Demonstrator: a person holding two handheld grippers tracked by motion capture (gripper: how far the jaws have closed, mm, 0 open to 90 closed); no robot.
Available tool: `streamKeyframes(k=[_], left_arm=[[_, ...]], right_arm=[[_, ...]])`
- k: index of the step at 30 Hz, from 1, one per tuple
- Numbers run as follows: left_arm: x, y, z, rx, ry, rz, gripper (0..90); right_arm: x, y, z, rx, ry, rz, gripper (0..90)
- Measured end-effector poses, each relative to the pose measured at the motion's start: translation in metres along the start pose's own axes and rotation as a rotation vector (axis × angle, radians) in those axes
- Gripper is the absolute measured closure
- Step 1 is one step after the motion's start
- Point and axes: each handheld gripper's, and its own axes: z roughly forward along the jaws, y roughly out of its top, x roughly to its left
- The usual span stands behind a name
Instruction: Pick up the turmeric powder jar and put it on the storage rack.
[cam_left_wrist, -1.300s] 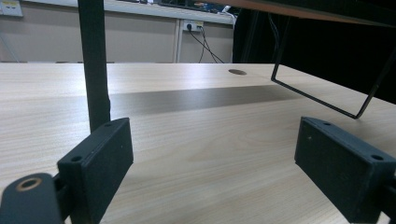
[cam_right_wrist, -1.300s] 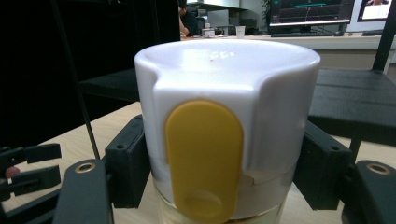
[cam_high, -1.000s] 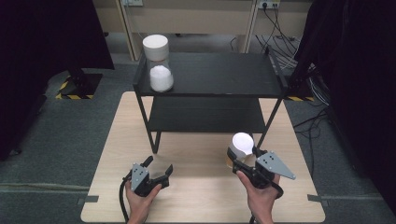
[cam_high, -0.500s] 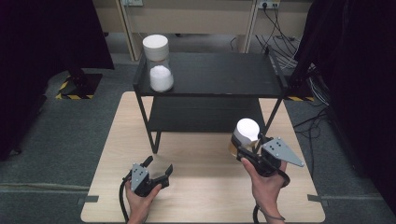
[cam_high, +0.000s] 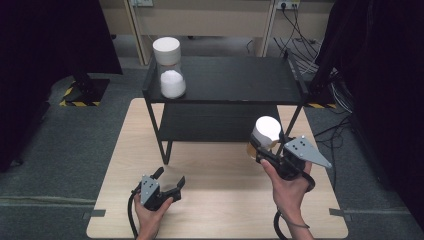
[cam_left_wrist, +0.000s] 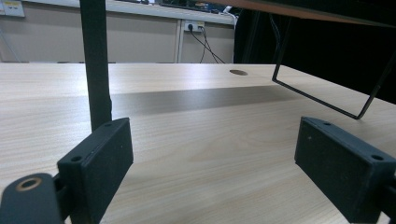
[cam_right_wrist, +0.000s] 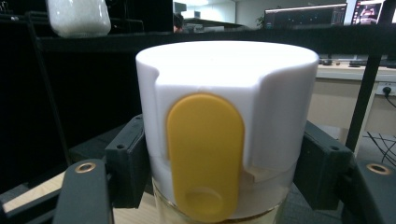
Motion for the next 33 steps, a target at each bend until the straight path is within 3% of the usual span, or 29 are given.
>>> streamKeyframes(k=[33], left_arm=[[-0.001, 0.000, 0.000, 0.001, 0.002, 0.002, 10.9]], right_arm=[[-0.004, 0.062, 0.006, -0.031, -0.006, -0.039, 30.9]])
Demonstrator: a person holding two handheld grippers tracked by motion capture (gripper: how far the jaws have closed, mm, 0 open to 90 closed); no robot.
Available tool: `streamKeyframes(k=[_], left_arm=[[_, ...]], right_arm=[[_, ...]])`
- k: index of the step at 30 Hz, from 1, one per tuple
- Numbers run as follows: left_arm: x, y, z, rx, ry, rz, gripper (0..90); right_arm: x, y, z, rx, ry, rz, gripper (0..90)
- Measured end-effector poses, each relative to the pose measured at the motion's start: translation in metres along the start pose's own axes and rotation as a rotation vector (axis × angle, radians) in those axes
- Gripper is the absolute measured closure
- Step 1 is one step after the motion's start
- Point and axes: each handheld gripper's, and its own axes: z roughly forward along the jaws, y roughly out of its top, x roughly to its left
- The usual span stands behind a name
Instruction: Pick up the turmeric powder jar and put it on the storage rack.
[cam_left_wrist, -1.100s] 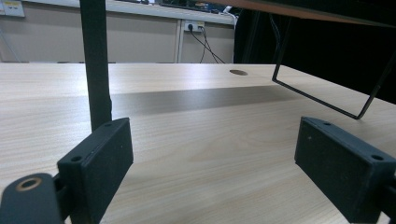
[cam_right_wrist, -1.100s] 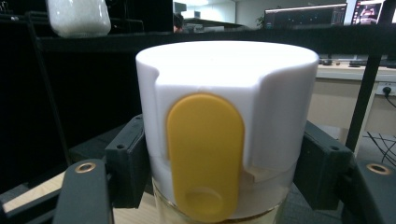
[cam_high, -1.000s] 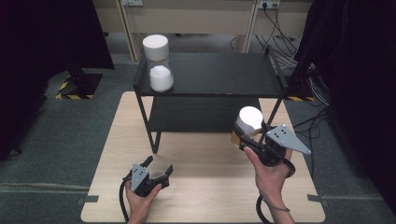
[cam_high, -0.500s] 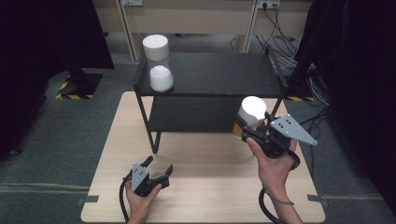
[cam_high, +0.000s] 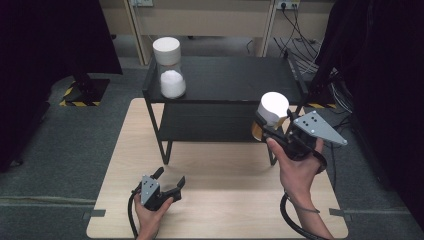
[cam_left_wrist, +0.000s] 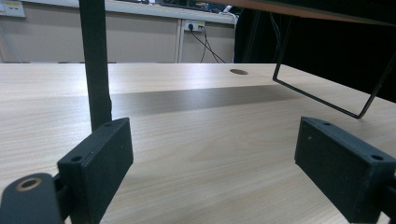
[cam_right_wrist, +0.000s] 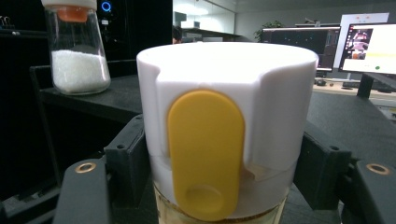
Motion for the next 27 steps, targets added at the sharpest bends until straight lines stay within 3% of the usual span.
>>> streamKeyframes(k=[27], left_arm=[[0.000, 0.001, 0.000, 0.005, 0.002, -0.003, 10.8]], right_arm=[[-0.005, 0.040, 0.011, -0.007, -0.005, 0.003, 30.9]])
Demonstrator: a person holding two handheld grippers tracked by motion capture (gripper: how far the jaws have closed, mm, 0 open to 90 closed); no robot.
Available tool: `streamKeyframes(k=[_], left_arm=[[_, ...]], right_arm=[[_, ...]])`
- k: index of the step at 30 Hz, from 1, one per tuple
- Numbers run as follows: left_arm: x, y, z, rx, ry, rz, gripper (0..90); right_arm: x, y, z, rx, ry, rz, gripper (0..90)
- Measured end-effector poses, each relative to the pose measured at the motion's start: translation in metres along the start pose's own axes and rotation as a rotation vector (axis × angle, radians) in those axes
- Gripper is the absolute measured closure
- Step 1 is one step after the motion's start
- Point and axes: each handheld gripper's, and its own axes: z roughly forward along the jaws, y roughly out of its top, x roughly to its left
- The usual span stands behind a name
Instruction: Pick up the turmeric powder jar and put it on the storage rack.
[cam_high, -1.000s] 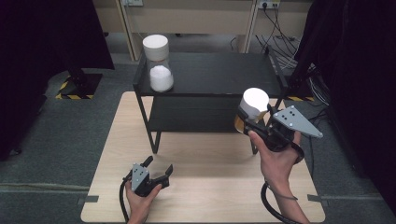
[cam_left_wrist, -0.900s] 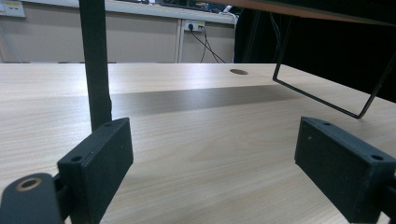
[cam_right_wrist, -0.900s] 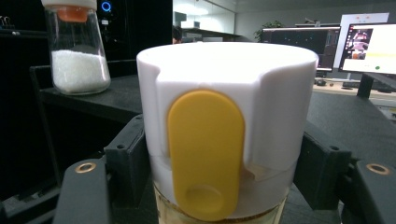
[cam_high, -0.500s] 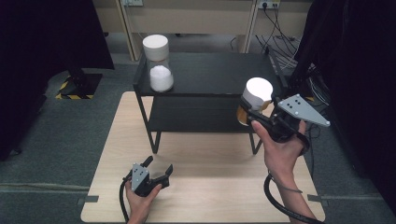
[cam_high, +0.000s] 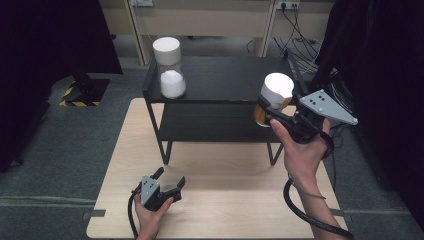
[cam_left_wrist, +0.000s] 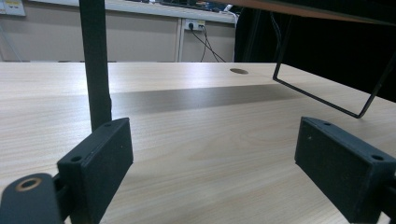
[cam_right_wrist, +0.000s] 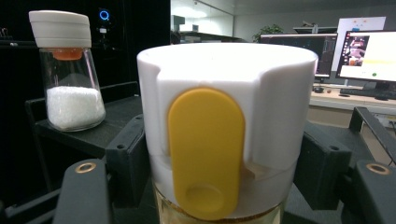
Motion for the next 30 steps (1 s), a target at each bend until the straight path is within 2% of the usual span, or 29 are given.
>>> streamKeyframes(k=[18, 30], left_arm=[[0.000, 0.000, 0.000, 0.000, 0.001, -0.007, 10.6], [0.001, 0.000, 0.000, 0.000, 0.000, -0.008, 10.5]], right_arm=[[-0.002, 0.023, 0.013, -0.003, -0.027, -0.006, 30.9], [-0.006, 0.036, 0.028, 0.008, -0.046, -0.011, 30.9]])
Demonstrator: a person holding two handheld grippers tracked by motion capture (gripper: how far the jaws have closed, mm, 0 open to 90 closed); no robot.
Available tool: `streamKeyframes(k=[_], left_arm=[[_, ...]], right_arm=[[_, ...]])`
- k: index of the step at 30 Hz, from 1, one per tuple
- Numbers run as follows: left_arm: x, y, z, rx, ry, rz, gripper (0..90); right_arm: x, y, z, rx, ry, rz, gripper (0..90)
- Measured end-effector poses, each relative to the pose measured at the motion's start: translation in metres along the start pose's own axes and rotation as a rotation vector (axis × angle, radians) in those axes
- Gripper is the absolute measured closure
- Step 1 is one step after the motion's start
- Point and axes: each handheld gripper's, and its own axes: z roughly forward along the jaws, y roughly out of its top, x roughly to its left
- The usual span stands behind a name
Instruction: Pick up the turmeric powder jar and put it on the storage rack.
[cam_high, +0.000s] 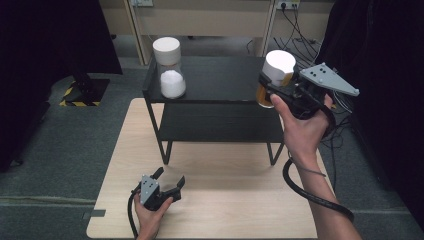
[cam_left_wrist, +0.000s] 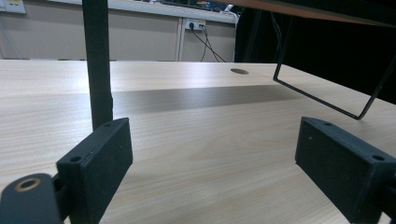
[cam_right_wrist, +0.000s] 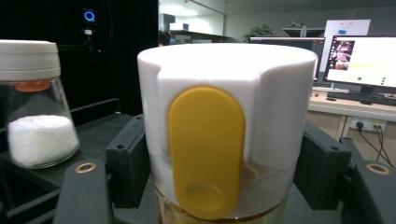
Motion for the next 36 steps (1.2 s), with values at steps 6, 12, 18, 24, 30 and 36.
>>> streamKeyframes(k=[6, 12, 18, 24, 30, 36], left_arm=[[0.000, 0.000, 0.000, 0.003, -0.003, 0.002, 10.5], [0.000, 0.001, 0.001, 0.005, -0.004, 0.004, 10.5], [0.001, 0.001, 0.001, 0.006, -0.006, 0.003, 10.5], [0.001, 0.001, 0.001, 0.008, -0.006, 0.007, 10.5], [0.002, 0.002, 0.001, 0.008, -0.005, 0.002, 10.5], [0.002, 0.002, 0.001, 0.008, -0.005, 0.003, 10.5]], right_arm=[[-0.003, 0.005, 0.008, 0.004, -0.020, 0.006, 30.9], [-0.005, 0.010, 0.018, 0.013, -0.041, 0.001, 30.9], [-0.007, 0.009, 0.029, 0.026, -0.057, 0.008, 30.9], [-0.007, 0.009, 0.038, 0.042, -0.068, 0.008, 30.9], [-0.008, 0.006, 0.043, 0.046, -0.067, 0.013, 30.9], [-0.013, 0.006, 0.045, 0.045, -0.057, 0.036, 30.7]])
